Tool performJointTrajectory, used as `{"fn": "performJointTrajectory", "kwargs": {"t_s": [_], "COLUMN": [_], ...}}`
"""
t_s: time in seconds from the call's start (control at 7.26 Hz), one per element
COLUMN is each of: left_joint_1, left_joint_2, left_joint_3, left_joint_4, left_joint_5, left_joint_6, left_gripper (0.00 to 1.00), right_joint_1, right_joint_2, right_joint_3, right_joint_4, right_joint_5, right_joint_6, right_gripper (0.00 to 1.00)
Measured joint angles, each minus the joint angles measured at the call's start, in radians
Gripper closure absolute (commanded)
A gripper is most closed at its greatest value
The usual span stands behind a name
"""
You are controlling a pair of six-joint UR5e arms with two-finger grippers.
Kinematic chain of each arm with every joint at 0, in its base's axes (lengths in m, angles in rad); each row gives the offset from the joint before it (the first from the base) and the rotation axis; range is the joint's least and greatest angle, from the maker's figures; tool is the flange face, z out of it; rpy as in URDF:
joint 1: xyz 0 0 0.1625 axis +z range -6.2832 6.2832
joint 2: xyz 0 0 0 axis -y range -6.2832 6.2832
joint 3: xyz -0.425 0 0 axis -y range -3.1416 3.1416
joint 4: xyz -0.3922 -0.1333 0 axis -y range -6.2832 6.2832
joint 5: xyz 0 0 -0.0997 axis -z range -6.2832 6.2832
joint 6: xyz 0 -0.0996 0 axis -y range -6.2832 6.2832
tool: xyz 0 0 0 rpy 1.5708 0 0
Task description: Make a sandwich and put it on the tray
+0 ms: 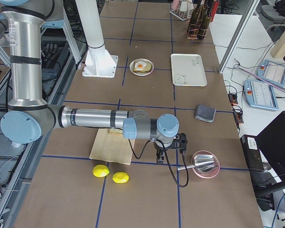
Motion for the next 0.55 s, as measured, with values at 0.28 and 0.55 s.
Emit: {"fn": "performJointTrajectory", "kwargs": {"t_s": [0.28, 0.55], "left_joint_1": [0.002, 0.006], "left_joint_2": [-0.008, -0.060], "left_joint_3": [-0.004, -0.008], "left_joint_4": [-0.004, -0.028], "left_joint_5": [-0.002, -0.008], "left_joint_6": [0.000, -0.003], "left_gripper": [0.00, 0.00], "right_joint_1": [0.000, -0.001], "right_joint_2": [0.002, 0.010], "right_joint_3": [0.000, 0.002], "right_joint_4": [0.002, 0.003], "right_joint_5": [0.001, 0.006], "right_joint_6": [0.001, 0.003], "right_gripper": [0.00, 0.00]}}
